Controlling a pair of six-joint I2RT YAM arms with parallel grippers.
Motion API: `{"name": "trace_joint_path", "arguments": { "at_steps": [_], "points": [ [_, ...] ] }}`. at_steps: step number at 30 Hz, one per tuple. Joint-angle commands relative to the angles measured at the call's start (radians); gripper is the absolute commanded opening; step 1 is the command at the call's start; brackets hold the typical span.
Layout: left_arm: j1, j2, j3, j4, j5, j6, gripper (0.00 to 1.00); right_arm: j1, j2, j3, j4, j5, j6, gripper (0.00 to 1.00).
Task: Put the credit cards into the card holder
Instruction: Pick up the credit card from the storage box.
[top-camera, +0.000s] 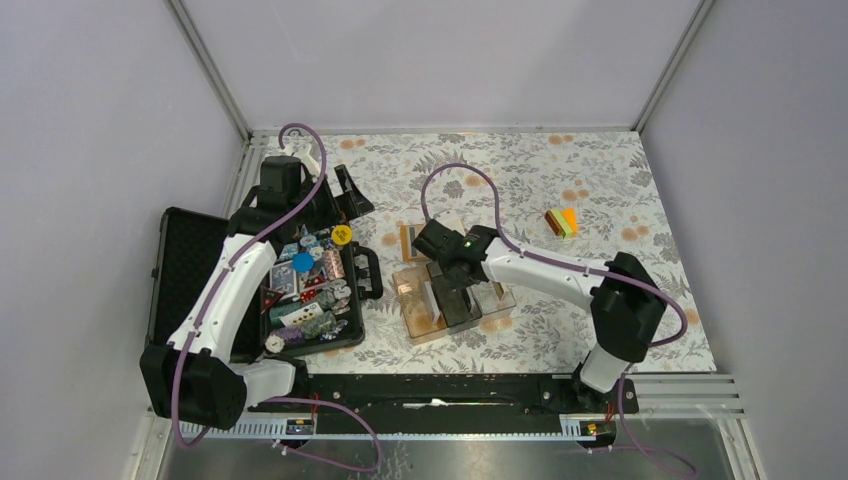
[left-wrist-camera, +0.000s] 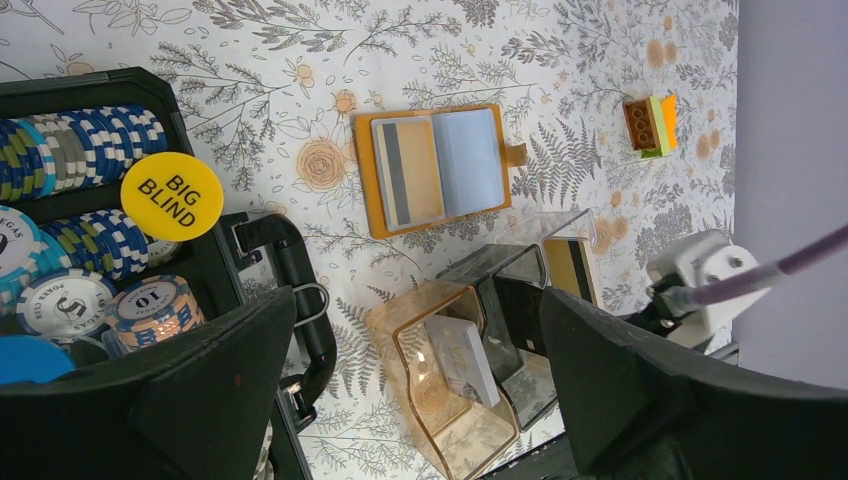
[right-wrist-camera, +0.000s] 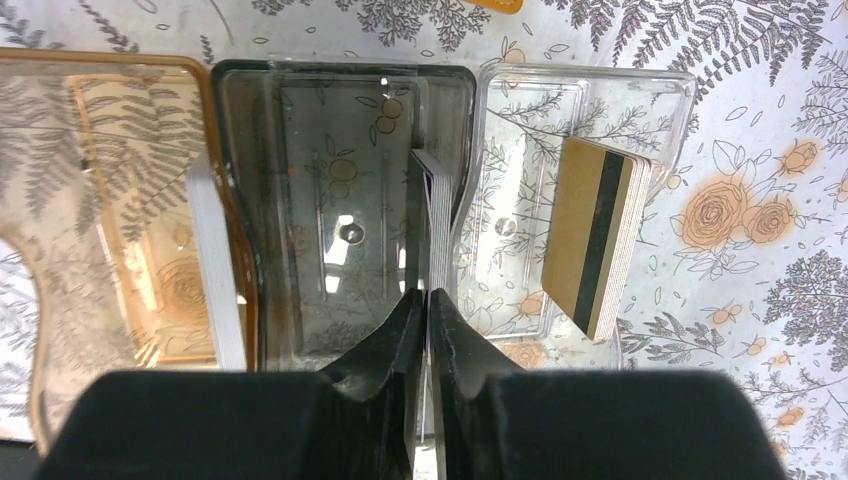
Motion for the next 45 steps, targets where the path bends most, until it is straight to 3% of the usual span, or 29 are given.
{"name": "trace_joint_path", "arguments": {
  "at_steps": [1,8,13,16,22,26,32,35,38,42,45],
  "points": [
    [0.006,0.002,-0.006,0.054,0.014,-0.009,0.98,0.006,-0.078,0.037,-0.030,-0.042,0.017,0.11],
    [0.006,-0.003,-0.013,0.063,0.013,-0.006,0.98,0.005,-0.146,0.008,-0.003,-0.073,0.022,0.00],
    [0.006,-0.038,-0.051,0.150,0.096,-0.009,0.98,-0.010,-0.216,-0.022,0.065,-0.073,0.013,0.00],
    [0.005,-0.072,-0.096,0.258,0.221,-0.030,0.98,-0.065,-0.275,-0.060,0.178,-0.171,0.001,0.00],
    [-0.027,-0.110,-0.163,0.489,0.493,-0.089,0.96,-0.225,-0.437,-0.215,0.524,-0.522,0.051,0.00],
    [-0.087,-0.109,-0.204,0.689,0.664,-0.185,0.96,-0.250,-0.547,-0.301,0.752,-0.627,0.110,0.00],
    [-0.172,-0.109,-0.248,0.897,0.771,-0.304,0.94,-0.258,-0.640,-0.400,1.020,-0.734,0.193,0.00],
    [-0.189,-0.098,-0.253,0.952,0.804,-0.356,0.82,-0.257,-0.672,-0.458,1.158,-0.768,0.253,0.00],
    [-0.197,-0.097,-0.274,1.054,0.822,-0.425,0.60,-0.258,-0.686,-0.493,1.265,-0.798,0.302,0.00],
    [-0.210,-0.091,-0.308,1.212,0.841,-0.534,0.36,-0.257,-0.677,-0.487,1.265,-0.812,0.301,0.00],
    [-0.217,-0.075,-0.313,1.231,0.839,-0.559,0.20,-0.258,-0.678,-0.491,1.279,-0.824,0.309,0.00]
  ]
}}
